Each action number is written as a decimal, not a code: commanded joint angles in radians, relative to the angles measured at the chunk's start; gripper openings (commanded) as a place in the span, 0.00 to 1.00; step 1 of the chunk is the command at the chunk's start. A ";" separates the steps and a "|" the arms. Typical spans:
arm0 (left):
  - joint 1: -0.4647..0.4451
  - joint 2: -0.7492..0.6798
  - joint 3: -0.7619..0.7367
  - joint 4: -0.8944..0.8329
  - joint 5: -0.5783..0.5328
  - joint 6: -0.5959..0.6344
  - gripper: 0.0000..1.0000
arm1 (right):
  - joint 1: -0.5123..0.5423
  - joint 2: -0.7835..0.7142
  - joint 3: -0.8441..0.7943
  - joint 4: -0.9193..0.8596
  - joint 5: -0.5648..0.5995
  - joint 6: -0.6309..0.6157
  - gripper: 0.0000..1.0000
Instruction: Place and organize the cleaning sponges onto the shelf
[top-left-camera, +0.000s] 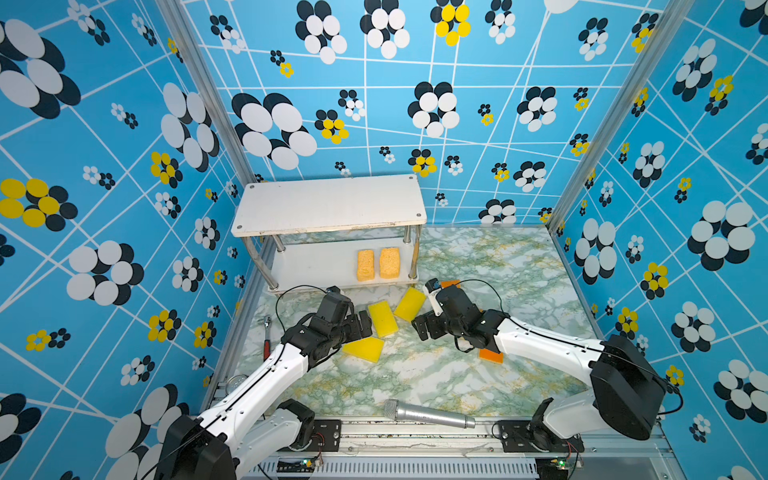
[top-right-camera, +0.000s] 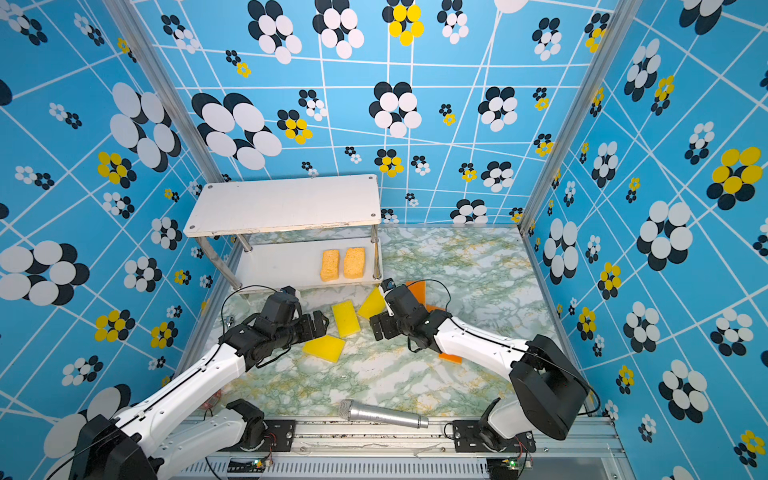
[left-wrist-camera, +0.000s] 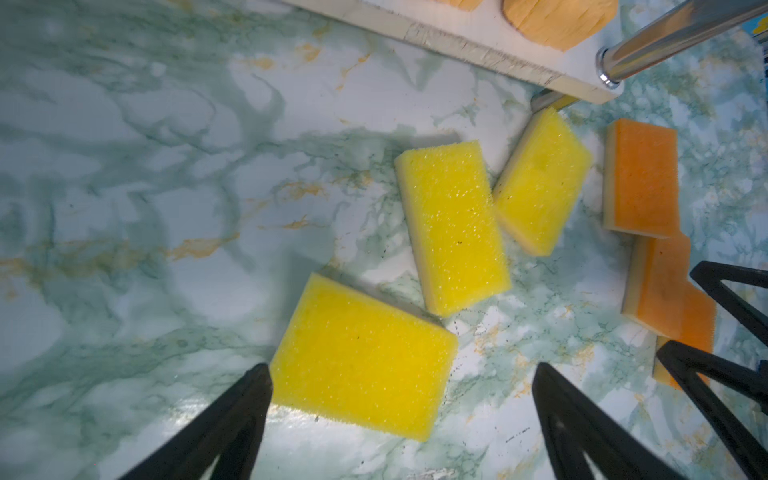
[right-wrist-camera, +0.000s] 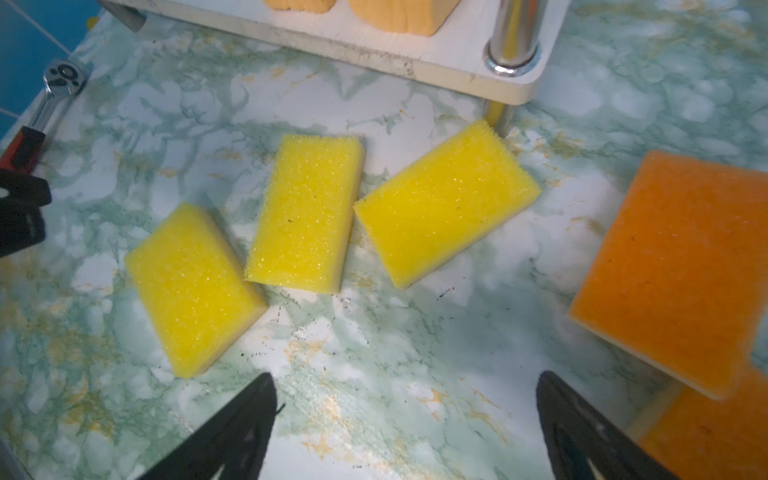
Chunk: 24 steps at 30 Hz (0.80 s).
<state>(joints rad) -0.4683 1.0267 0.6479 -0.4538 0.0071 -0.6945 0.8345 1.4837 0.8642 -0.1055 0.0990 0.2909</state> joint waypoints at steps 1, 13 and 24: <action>-0.018 0.023 -0.002 -0.069 -0.012 -0.043 0.99 | 0.049 0.039 0.016 0.043 0.073 -0.033 0.99; -0.092 -0.011 -0.006 -0.122 0.072 -0.085 0.99 | 0.169 0.102 0.055 0.084 0.028 -0.093 0.99; -0.135 -0.007 -0.086 -0.045 0.112 -0.156 0.99 | 0.170 0.062 0.019 0.005 0.188 -0.087 0.99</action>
<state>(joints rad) -0.5972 1.0191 0.5983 -0.5442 0.0837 -0.8127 1.0058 1.5730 0.8970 -0.0544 0.2089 0.2123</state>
